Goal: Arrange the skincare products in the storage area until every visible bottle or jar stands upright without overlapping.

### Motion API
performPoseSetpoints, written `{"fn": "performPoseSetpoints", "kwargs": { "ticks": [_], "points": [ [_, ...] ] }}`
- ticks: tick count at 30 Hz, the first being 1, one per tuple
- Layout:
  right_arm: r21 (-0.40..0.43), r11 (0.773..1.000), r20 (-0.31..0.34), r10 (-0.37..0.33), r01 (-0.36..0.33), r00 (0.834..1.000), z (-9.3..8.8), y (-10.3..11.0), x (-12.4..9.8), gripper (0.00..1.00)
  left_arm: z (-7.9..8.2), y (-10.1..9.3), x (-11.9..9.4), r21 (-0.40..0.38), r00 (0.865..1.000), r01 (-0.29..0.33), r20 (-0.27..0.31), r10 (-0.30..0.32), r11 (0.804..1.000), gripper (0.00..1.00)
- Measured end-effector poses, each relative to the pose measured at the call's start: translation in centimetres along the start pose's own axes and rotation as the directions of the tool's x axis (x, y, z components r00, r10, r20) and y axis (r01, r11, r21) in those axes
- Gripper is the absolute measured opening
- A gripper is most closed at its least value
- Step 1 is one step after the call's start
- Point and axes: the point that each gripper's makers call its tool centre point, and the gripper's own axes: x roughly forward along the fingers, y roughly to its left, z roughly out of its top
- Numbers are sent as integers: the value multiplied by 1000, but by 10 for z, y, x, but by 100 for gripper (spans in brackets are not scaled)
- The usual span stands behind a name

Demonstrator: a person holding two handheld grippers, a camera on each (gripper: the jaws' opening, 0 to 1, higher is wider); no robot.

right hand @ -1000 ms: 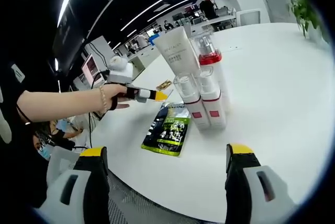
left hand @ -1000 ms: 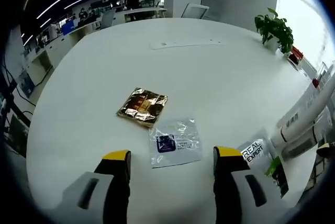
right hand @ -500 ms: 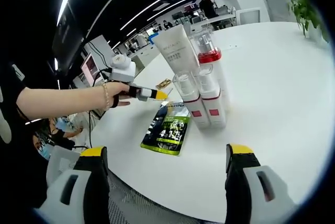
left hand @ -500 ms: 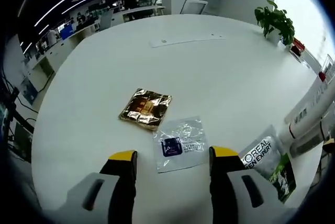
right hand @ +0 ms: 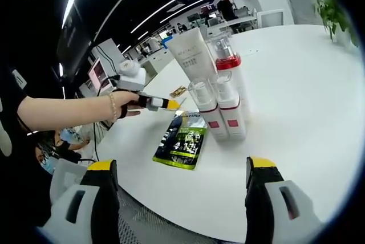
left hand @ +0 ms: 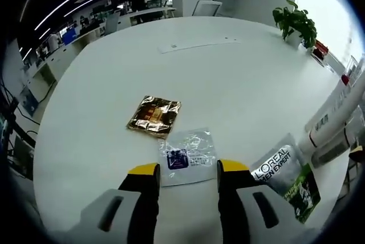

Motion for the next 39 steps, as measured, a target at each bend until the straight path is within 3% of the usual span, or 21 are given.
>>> {"fn": "performPoseSetpoints", "kwargs": {
  "ticks": [6, 13, 24, 39],
  "points": [
    [-7, 1000, -1, 7, -7, 1000, 0, 2, 0, 93, 2, -8, -15, 16, 998, 24, 52, -25, 1000, 39],
    [-12, 1000, 7, 11, -10, 1000, 2, 2, -1, 92, 0, -10, -25, 21, 997, 31, 71, -33, 999, 39],
    [-21, 1000, 28, 22, -21, 999, 8, 6, -4, 88, -1, -24, -67, 56, 987, 67, 145, -75, 996, 39],
    [-76, 991, 60, 115, -110, 992, 23, 44, -1, 79, 0, -51, -125, 157, 961, 114, 233, -149, 981, 39]
  ]
}}
